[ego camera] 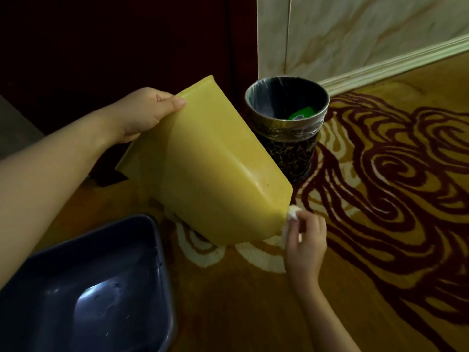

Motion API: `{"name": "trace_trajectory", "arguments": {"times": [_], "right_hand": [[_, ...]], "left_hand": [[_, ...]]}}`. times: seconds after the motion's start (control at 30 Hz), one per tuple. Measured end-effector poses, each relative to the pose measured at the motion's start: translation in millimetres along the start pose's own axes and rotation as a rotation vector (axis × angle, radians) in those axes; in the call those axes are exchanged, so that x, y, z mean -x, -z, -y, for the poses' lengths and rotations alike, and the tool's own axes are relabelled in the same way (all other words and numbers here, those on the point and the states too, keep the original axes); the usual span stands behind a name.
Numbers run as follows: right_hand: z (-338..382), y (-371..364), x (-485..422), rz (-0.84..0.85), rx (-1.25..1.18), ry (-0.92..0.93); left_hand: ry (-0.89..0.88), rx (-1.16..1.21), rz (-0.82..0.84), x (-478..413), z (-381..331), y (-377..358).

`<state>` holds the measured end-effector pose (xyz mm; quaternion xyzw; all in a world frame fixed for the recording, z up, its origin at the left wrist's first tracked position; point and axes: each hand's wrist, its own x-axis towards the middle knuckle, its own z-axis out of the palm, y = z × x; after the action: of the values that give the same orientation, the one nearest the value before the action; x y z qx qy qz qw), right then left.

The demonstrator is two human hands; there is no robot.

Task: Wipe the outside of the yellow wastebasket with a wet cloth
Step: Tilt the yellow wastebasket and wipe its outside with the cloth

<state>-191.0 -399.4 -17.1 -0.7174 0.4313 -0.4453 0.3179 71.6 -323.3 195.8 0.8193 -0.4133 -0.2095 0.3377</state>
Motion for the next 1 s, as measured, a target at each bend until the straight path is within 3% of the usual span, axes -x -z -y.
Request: {"name": "trace_trajectory", "arguments": {"times": [0.13, 0.3, 0.4, 0.53, 0.6, 0.7, 0.8, 0.93, 1.0], "right_hand": [[37.8, -14.7, -38.4, 0.127, -0.073, 0.235], [31.4, -37.9, -70.2, 0.279, -0.015, 0.249], [3.2, -35.0, -64.4, 0.212, 0.049, 0.058], [-41.3, -16.4, -39.5, 0.191, 0.103, -0.389], [-47.5, -4.3, -37.2, 0.152, 0.118, -0.437], [-28.0, 3.2, -53.0, 0.076, 0.052, -0.225], [0.3, -5.9, -80.7, 0.118, 0.010, 0.045], [4.8, -25.4, -97.2, 0.332, -0.009, 0.053], [-4.7, -24.2, -74.7, 0.355, -0.009, 0.125]], "left_hand": [[0.026, 0.025, -0.015, 0.9, 1.2, 2.0], [0.034, 0.027, -0.022, 3.0, 2.6, 2.3], [0.030, 0.040, -0.031, 2.7, 4.0, 2.4], [0.010, 0.017, -0.030, 1.2, 3.0, 0.0], [0.009, 0.015, -0.042, -0.5, 1.7, -0.8], [0.019, 0.021, -0.066, -4.1, 1.4, -0.6], [0.024, 0.010, -0.078, -7.3, -0.4, -1.6], [0.027, -0.012, -0.077, -9.4, -5.1, -4.9], [0.026, -0.022, -0.086, -9.4, -6.7, -5.2]]}}
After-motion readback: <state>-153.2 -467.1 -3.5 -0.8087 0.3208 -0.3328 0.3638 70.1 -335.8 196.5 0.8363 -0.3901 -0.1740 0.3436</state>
